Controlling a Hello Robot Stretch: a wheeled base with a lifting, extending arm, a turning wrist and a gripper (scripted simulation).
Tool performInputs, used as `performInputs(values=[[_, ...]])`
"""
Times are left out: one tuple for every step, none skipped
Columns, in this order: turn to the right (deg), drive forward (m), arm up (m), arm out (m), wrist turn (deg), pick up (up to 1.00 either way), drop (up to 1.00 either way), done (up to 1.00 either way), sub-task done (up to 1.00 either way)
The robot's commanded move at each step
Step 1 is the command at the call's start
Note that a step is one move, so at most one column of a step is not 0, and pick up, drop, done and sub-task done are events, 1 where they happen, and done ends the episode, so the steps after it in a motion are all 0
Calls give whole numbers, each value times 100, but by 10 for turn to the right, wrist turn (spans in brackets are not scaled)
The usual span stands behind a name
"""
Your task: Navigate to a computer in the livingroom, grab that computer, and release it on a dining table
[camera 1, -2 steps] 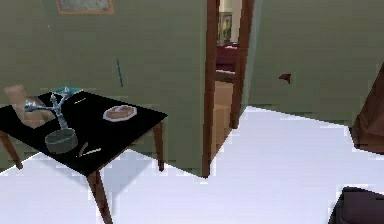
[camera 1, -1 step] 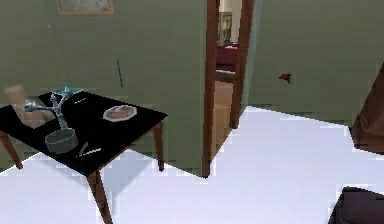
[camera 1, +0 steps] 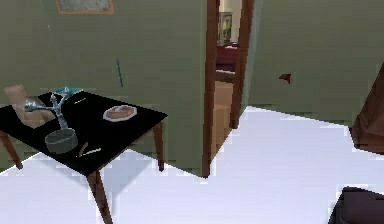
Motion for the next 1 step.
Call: performInputs(values=[[0,0,0,0,450,0,0,0,0]])
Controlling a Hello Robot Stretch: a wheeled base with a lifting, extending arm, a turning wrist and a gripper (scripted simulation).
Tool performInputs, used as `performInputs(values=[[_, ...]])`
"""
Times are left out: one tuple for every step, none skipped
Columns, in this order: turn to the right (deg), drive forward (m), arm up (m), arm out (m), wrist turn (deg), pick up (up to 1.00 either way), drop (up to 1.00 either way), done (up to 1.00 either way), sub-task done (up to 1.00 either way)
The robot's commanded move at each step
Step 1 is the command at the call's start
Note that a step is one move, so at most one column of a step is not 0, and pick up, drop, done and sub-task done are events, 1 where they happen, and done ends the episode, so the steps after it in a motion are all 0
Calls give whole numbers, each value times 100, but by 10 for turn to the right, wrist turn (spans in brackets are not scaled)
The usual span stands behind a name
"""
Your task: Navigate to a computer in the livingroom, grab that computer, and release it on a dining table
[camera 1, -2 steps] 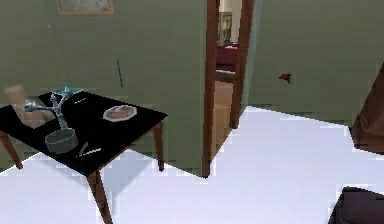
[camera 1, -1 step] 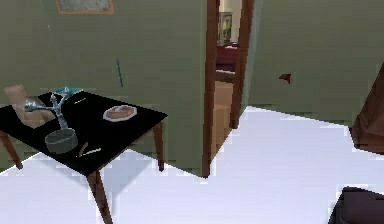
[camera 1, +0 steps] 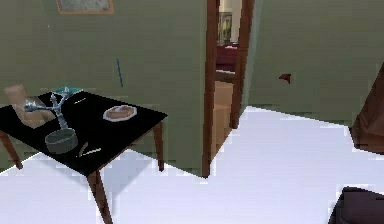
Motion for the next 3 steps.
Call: performInputs(values=[[0,0,0,0,450,0,0,0,0],[0,0,0,0,450,0,0,0,0],[0,0,0,0,450,0,0,0,0]])
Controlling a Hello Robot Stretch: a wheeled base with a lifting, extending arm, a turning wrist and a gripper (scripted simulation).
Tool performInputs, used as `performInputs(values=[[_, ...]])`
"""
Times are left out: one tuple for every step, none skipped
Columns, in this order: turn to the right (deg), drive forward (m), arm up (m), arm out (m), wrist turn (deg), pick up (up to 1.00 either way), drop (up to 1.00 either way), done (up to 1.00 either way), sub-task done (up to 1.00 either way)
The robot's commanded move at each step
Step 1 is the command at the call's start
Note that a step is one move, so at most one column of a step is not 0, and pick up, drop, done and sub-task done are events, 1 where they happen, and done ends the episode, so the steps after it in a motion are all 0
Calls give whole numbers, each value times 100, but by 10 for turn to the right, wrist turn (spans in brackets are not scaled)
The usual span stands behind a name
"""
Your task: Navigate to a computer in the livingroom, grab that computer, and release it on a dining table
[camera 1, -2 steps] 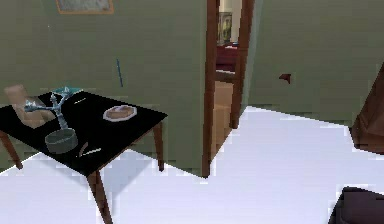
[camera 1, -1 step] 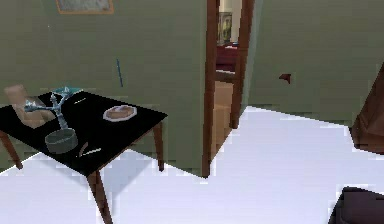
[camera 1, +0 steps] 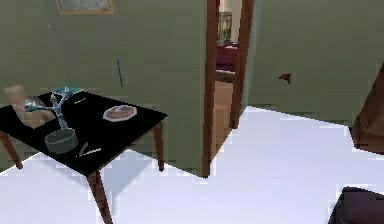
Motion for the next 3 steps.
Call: performInputs(values=[[0,0,0,0,60,0,0,0,0],[0,0,-30,0,0,0,0,0,0],[0,0,0,0,0,100,0,0,0]])
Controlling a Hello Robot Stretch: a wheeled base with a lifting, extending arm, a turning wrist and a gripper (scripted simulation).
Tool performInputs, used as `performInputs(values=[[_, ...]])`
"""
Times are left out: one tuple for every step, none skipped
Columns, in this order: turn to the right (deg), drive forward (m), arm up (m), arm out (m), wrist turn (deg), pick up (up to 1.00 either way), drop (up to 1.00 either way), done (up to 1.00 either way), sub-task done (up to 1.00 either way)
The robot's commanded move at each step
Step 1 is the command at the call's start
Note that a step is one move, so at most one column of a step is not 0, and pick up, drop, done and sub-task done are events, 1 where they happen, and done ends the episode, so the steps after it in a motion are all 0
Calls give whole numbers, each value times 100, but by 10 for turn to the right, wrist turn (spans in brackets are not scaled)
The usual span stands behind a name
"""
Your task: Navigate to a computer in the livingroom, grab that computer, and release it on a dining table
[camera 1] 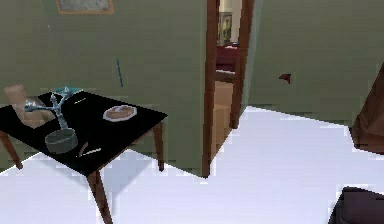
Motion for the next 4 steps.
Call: performInputs(values=[[0,0,10,0,0,0,0,0,0],[0,0,50,0,0,0,0,0,0],[0,0,14,0,0,0,0,0,0],[0,0,0,0,-450,0,0,0,0]])
